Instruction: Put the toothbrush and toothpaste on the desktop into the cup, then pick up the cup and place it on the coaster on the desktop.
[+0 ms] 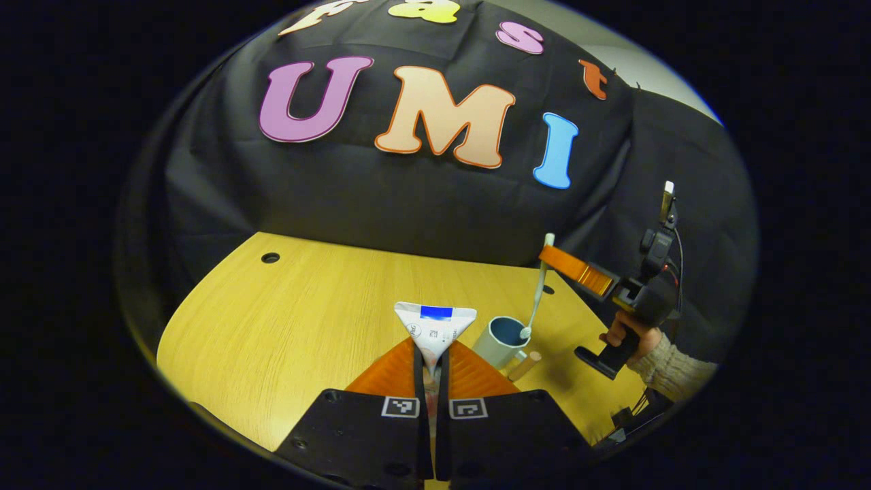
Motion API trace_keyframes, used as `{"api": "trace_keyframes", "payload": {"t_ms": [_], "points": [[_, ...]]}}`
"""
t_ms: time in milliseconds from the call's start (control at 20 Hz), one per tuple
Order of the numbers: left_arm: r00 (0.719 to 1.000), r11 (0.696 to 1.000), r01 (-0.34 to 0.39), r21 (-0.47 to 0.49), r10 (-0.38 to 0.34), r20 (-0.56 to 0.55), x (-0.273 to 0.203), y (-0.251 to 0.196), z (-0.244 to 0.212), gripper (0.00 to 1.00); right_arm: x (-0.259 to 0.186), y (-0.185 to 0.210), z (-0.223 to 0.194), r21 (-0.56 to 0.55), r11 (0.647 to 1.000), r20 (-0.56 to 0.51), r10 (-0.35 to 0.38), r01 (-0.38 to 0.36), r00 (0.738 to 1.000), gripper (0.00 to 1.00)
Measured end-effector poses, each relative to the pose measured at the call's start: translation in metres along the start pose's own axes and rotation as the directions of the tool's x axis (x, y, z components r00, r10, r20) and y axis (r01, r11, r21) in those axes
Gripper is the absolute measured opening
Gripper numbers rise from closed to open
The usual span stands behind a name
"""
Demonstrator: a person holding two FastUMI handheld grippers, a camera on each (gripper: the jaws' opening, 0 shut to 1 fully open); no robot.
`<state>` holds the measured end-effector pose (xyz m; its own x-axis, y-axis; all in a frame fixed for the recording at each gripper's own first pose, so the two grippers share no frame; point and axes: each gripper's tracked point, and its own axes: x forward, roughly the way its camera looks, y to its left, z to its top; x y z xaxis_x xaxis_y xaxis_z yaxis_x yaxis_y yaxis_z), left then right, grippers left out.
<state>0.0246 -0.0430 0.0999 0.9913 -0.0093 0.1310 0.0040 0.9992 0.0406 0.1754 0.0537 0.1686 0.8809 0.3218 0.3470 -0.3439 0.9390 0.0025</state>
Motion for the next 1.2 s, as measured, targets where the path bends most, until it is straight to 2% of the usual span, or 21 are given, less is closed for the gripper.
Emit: {"api": "trace_keyframes", "payload": {"t_ms": [150,400,700,750,800,850,950,1000,1050,1200], "points": [[0.997,0.999,0.043,0.001,-0.043,0.062,0.021,-0.013,0.016,0.01,0.011,-0.003,-0.022,-0.016,1.000,-0.029,-0.007,0.007,1.000,0.04],[0.987,0.993,0.105,0.060,-0.112,0.119,0.052,-0.040,0.038,0.01,0.018,-0.013,-0.053,-0.010,1.000,-0.088,-0.005,0.004,0.996,0.06],[0.967,0.983,0.179,0.045,-0.184,0.174,0.079,-0.069,0.049,0.01,0.000,-0.024,-0.042,0.062,0.997,-0.110,-0.037,0.044,0.993,0.14],[0.966,0.982,0.186,0.039,-0.190,0.177,0.082,-0.072,0.050,0.01,-0.004,-0.029,-0.037,0.080,0.995,-0.115,-0.043,0.052,0.992,0.22],[0.964,0.981,0.193,0.031,-0.196,0.181,0.085,-0.074,0.051,0.01,-0.010,-0.036,-0.039,0.096,0.993,-0.129,-0.063,0.076,0.990,0.23],[0.962,0.979,0.201,0.024,-0.202,0.182,0.090,-0.076,0.050,0.01,-0.021,-0.044,-0.038,0.108,0.990,-0.146,-0.073,0.090,0.987,0.41],[0.959,0.976,0.216,0.016,-0.215,0.185,0.097,-0.080,0.048,0.01,-0.032,-0.065,-0.046,0.116,0.983,-0.176,-0.118,0.140,0.977,0.86],[0.958,0.975,0.220,0.014,-0.219,0.183,0.103,-0.082,0.046,0.01,-0.040,-0.076,-0.052,0.114,0.980,-0.194,-0.142,0.166,0.971,0.93],[0.958,0.974,0.227,0.011,-0.225,0.180,0.107,-0.084,0.044,0.01,-0.050,-0.086,-0.060,0.110,0.975,-0.216,-0.168,0.195,0.962,0.96],[0.948,0.965,0.263,-0.013,-0.256,0.188,0.120,-0.097,0.041,0.01,-0.080,-0.109,-0.079,0.102,0.962,-0.266,-0.219,0.254,0.939,0.97]]}}
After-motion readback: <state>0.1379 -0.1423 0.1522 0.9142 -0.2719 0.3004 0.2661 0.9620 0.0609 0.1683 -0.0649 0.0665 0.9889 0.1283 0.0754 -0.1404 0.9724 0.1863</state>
